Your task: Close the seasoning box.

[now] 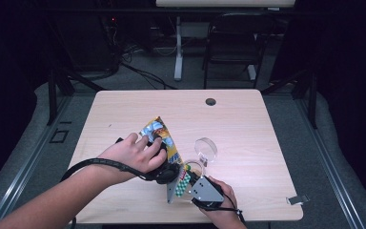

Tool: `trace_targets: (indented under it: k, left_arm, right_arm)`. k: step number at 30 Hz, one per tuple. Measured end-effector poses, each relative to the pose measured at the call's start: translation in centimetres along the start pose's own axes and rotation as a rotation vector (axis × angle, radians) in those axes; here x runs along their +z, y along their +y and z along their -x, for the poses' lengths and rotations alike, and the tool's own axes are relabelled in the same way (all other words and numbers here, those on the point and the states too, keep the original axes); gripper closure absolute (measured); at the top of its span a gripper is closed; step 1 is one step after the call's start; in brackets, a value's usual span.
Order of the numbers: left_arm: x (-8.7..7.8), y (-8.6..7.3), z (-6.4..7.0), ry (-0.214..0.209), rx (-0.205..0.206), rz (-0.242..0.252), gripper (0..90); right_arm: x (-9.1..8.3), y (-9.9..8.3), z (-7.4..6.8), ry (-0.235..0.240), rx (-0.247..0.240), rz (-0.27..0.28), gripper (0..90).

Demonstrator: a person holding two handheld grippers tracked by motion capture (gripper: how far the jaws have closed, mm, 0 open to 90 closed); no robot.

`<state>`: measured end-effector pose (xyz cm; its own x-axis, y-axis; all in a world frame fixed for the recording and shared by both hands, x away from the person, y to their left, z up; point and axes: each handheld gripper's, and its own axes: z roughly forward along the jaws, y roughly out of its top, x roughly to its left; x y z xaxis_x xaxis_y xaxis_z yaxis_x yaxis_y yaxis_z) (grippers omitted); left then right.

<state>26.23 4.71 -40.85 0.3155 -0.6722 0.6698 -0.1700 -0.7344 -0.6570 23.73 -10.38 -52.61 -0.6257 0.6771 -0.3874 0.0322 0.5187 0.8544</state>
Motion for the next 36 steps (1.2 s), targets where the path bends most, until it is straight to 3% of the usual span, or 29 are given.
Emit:
trace_targets:
  k: [36]
  left_arm:
    - [-0.22,0.1,-0.24,-0.006,0.011,0.005,80.7]
  right_arm:
    - [-0.03,0.0,-0.01,0.0,-0.002,0.001,87.8]
